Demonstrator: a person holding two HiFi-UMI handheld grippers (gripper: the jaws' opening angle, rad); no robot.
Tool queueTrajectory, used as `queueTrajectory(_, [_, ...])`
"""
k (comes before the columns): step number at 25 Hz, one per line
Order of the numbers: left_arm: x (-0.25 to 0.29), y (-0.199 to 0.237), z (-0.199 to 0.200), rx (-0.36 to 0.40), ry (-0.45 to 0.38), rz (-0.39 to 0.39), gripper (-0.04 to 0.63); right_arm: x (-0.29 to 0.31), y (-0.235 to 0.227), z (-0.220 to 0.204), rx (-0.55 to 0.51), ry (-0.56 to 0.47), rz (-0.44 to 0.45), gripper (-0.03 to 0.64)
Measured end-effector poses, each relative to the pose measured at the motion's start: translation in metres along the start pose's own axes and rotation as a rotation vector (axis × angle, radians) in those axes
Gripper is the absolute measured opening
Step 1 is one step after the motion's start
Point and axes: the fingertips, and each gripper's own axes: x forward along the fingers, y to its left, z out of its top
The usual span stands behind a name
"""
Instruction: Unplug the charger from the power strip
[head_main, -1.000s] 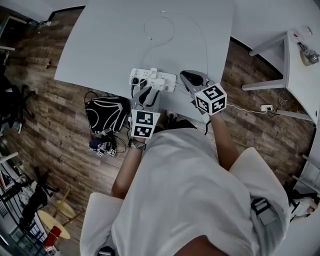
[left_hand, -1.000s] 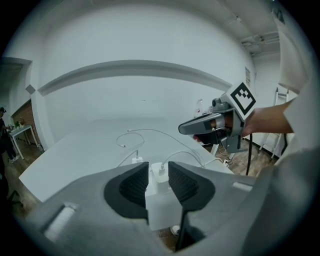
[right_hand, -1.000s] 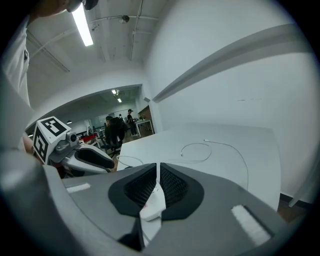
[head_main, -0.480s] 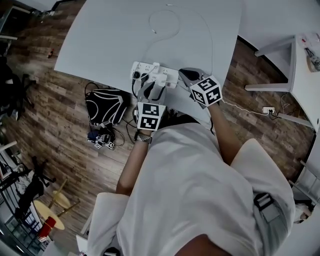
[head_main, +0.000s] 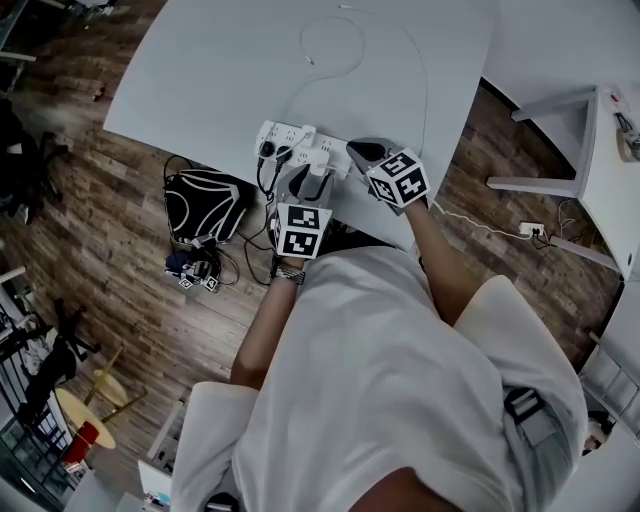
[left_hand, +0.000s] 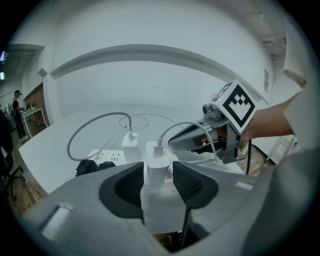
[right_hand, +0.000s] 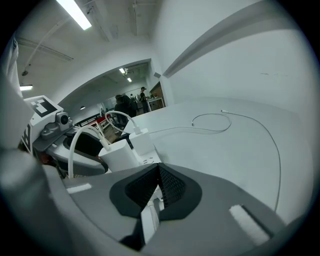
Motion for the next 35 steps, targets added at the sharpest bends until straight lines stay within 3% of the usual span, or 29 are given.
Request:
queueTrajectory(9, [0.017, 0.004, 0.002, -0.012, 0.001, 0.009, 0.176, 0.012, -0.002, -0.012, -0.008, 0.047, 0.048, 0.003])
queueTrajectory(19, [0.025, 0.014, 0.004, -0.074, -0.015, 0.055, 0.175, 0.014, -0.002, -0.010, 0.010, 0.042, 0.043, 0.002])
queueTrajectory(27, [0.024, 0.012, 0.003, -0.105, -0.004, 0.043, 0.149, 0.014, -0.003, -0.010, 0.056, 0.025, 0.081, 0.002])
queueTrajectory(35, [0.025, 0.010, 0.005, -0.023, 0.030, 0.052, 0.147, 0.016, -0.002, -0.007, 0.032, 0.016, 0.064, 0.002])
